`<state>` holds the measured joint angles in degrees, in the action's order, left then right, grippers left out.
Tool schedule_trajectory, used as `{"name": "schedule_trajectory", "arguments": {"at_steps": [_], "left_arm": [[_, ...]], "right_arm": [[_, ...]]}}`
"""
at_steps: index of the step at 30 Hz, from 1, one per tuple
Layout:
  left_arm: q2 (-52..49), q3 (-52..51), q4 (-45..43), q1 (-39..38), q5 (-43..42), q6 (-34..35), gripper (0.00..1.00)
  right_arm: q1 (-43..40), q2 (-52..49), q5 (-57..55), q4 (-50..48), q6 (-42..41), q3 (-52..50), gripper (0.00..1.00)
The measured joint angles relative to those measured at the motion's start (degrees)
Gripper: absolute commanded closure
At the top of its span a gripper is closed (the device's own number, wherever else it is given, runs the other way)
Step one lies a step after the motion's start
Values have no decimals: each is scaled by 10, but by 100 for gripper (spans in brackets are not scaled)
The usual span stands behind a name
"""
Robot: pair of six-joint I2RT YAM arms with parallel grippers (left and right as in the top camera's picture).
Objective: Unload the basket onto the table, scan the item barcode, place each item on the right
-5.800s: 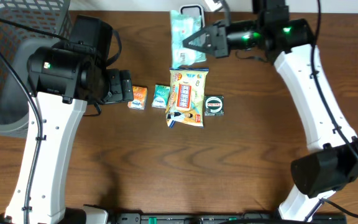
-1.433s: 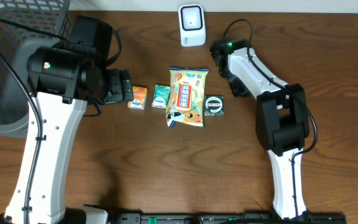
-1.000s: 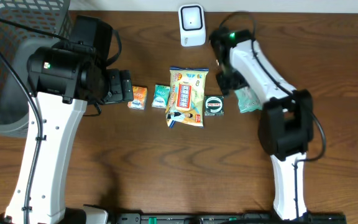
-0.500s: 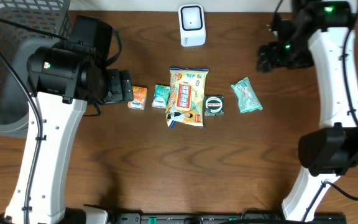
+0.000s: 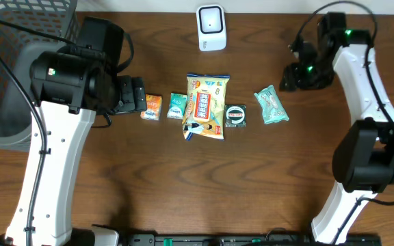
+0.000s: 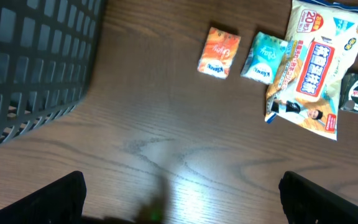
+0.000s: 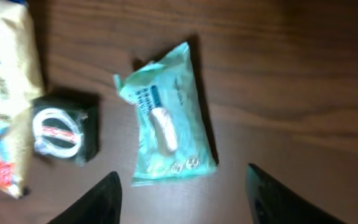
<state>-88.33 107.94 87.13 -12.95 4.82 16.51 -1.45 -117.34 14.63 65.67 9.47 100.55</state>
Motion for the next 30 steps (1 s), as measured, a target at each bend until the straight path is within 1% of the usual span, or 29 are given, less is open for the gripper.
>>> {"name": "schedule_trajectory", "arguments": {"at_steps": [7, 14, 15, 17, 22, 23, 24, 25, 26, 27, 29, 30], "left_arm": [[0, 0, 0, 0, 0, 0, 2], [0, 0, 0, 0, 0, 0, 2], [0, 0, 0, 0, 0, 0, 2], [0, 0, 0, 0, 0, 0, 2], [0, 0, 0, 0, 0, 0, 2], [0, 0, 0, 0, 0, 0, 2], [0, 0, 0, 0, 0, 0, 2], [0, 0, 0, 0, 0, 0, 2], [0, 0, 0, 0, 0, 0, 2], [0, 0, 0, 0, 0, 0, 2], [0, 0, 0, 0, 0, 0, 2], [0, 0, 0, 0, 0, 0, 2]], "right_arm": [[12, -1, 0, -93, 0, -94, 40], [47, -1, -16, -158, 1, -147, 40], [50, -1, -25, -163, 0, -153, 41], [55, -1, -41, -174, 1, -166, 48], [56, -1, -58, -193, 1, -186, 49], [56, -1, -59, -197, 1, -190, 51], [56, -1, -60, -202, 1, -195, 56], [56, -1, -61, -206, 2, -200, 66], [56, -1, -62, -208, -1, -203, 70], [56, -1, -62, -210, -2, -206, 81], [59, 0, -61, -214, -11, -207, 99], [59, 0, -60, -214, -12, -207, 99]]}}
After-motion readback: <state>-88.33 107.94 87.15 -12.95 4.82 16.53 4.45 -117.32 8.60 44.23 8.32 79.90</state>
